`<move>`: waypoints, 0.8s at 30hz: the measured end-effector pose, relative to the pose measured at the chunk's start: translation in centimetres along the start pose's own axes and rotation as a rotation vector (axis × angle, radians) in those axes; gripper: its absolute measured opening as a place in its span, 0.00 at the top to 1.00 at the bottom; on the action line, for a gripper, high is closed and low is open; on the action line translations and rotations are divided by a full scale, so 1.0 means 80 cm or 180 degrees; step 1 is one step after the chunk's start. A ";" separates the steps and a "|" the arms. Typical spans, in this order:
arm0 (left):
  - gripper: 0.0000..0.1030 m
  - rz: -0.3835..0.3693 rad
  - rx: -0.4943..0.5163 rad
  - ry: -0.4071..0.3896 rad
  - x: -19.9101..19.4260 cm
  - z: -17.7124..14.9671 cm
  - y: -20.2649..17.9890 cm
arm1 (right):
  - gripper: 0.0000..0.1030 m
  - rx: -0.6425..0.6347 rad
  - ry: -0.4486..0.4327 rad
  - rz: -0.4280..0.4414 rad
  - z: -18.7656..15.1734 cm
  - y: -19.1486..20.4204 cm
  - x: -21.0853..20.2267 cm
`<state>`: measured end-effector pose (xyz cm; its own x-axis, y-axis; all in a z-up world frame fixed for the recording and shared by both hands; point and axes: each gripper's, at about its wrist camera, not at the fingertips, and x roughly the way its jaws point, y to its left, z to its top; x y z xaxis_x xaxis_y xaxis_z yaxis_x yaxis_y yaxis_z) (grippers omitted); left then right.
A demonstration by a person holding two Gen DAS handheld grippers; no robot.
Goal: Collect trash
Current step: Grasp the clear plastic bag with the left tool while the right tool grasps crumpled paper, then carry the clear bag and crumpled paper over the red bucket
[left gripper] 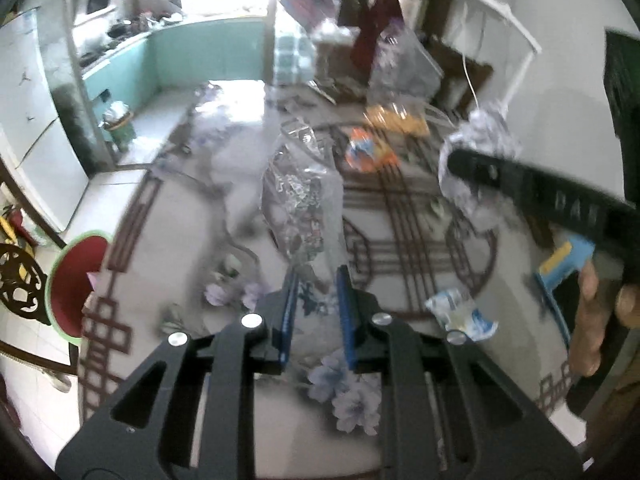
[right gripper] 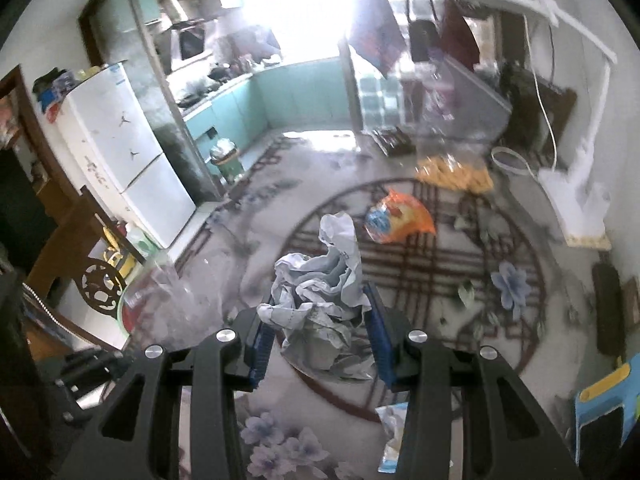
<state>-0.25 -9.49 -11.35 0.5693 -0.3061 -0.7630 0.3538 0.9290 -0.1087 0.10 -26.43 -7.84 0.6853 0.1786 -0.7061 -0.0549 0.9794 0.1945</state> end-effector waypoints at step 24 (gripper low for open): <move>0.81 0.0414 -0.0317 -0.0401 -0.066 0.015 0.088 | 0.60 -0.0306 -0.0248 0.0055 0.023 0.075 -0.011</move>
<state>0.14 -1.59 -7.36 0.6959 -0.2000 -0.6897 0.1997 0.9764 -0.0818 0.48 -20.87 -4.80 0.7377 0.1913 -0.6475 -0.1340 0.9814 0.1372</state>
